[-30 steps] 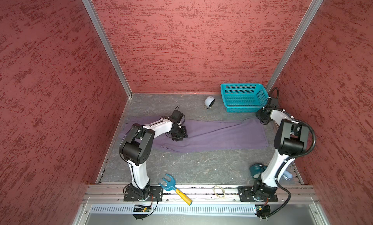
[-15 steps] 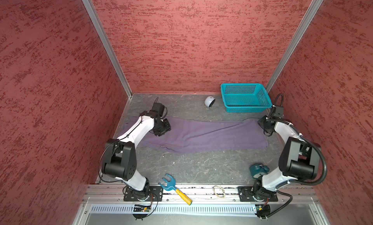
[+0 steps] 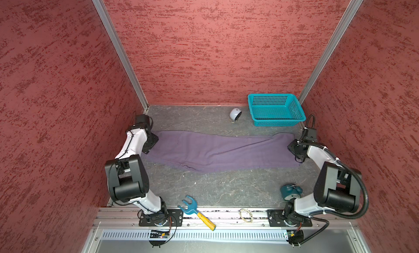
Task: Fold and stack the trousers
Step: Smooth out the trousers at the center of the table.
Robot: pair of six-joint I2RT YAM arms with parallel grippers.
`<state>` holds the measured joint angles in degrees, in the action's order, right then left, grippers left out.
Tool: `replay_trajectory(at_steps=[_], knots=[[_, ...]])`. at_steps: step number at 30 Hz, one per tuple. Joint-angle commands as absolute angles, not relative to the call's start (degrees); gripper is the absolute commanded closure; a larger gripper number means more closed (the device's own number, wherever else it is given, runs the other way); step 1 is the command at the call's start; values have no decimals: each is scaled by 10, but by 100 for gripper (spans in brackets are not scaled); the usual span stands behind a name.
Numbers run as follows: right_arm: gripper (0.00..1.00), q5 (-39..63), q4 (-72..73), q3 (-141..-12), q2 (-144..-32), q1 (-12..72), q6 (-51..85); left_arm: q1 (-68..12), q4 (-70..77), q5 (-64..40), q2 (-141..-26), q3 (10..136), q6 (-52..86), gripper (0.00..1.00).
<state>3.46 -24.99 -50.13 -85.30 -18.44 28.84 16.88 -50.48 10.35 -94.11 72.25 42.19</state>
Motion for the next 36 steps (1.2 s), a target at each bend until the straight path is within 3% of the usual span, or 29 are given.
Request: replay_trajectory(at_steps=[1,13,19,24,27,30,36], knots=[[60,48,-229,-494,-845,-181,280,200,-516,147,-974,761,450,36],[61,48,-224,-502,-879,-181,278,173,-521,74,-1198,1069,373,28],[61,24,-225,-504,-874,-180,279,154,-568,106,-1307,1216,329,21],[60,27,-224,-510,-891,-181,277,131,-644,170,-1362,1317,314,22],[60,26,-227,-517,-899,-181,272,111,-720,218,-1392,1381,323,33],[60,25,-221,-517,-900,-182,272,86,-723,249,-1372,1343,324,36],[60,53,-207,-514,-913,-182,275,30,-547,242,-1223,1095,308,39]])
